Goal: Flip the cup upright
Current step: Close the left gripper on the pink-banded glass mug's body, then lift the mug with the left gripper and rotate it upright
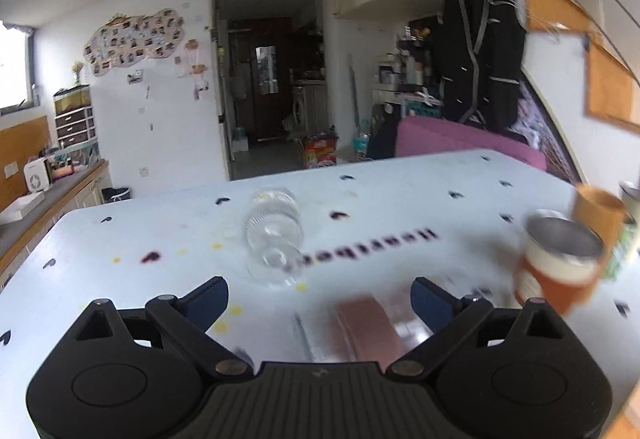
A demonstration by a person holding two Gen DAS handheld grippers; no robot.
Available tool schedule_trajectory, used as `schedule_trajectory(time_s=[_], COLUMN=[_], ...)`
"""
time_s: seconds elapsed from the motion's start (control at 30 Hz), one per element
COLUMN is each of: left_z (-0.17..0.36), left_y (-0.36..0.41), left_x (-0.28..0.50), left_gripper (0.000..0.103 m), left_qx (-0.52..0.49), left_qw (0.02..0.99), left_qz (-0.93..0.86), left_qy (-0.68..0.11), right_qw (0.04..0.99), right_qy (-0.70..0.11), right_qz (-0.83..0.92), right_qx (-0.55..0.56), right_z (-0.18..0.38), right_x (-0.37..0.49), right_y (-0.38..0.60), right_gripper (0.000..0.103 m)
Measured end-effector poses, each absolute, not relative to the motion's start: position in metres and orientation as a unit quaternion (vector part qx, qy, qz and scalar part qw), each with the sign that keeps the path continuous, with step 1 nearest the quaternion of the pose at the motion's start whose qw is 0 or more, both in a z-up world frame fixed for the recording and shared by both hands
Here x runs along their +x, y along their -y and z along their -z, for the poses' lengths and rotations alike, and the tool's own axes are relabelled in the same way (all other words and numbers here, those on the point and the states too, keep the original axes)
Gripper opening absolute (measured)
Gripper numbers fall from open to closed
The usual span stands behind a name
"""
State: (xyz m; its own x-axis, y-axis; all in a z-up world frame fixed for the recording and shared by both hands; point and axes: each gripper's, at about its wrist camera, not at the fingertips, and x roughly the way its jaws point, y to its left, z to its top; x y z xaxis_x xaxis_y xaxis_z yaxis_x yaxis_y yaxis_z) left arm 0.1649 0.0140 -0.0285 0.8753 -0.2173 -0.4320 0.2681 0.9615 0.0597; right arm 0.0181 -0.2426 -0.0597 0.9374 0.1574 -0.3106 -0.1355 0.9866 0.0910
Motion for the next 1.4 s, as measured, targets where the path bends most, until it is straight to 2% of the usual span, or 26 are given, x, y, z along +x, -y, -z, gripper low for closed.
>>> schedule_trajectory(time_s=[0.03, 0.07, 0.1, 0.17, 0.27, 0.37, 0.57, 0.73, 1.23, 1.4], left_z=[0.027, 0.028, 0.029, 0.033, 0.04, 0.051, 0.069, 0.069, 0.071, 0.058], left_y=[-0.015, -0.016, -0.017, -0.021, -0.03, -0.038, -0.05, -0.063, -0.068, -0.074], left_x=[0.177, 0.186, 0.197, 0.21, 0.229, 0.241, 0.247, 0.233, 0.167, 0.163], left_gripper=[0.097, 0.097, 0.097, 0.097, 0.097, 0.097, 0.097, 0.097, 0.097, 0.094], left_qx=[0.058, 0.061, 0.065, 0.07, 0.07, 0.074, 0.064, 0.048, 0.04, -0.022], left_qw=[0.967, 0.967, 0.967, 0.965, 0.96, 0.954, 0.945, 0.945, 0.931, 0.931], left_qz=[0.117, 0.108, 0.097, 0.09, 0.087, 0.083, 0.095, 0.104, 0.145, 0.131], left_qy=[-0.218, -0.221, -0.225, -0.235, -0.256, -0.278, -0.305, -0.306, -0.333, -0.338], right_qw=[0.983, 0.981, 0.979, 0.973, 0.962, 0.947, 0.926, 0.924, 0.938, 0.938], right_qy=[-0.163, -0.167, -0.173, -0.187, -0.206, -0.222, -0.261, -0.281, -0.277, -0.279], right_qz=[-0.084, -0.093, -0.104, -0.129, -0.178, -0.231, -0.274, -0.26, -0.207, -0.206], right_qx=[0.031, 0.03, 0.031, 0.036, 0.031, 0.023, 0.004, 0.0, -0.009, -0.011], right_z=[0.061, 0.061, 0.062, 0.064, 0.067, 0.069, 0.076, 0.078, 0.078, 0.078], right_x=[0.018, 0.019, 0.021, 0.026, 0.038, 0.052, 0.091, 0.118, 0.155, 0.16], right_y=[0.24, 0.238, 0.236, 0.231, 0.215, 0.193, 0.141, 0.117, 0.112, 0.107], right_gripper=[0.098, 0.087, 0.08, 0.055, 0.037, 0.025, 0.01, 0.009, 0.009, 0.009])
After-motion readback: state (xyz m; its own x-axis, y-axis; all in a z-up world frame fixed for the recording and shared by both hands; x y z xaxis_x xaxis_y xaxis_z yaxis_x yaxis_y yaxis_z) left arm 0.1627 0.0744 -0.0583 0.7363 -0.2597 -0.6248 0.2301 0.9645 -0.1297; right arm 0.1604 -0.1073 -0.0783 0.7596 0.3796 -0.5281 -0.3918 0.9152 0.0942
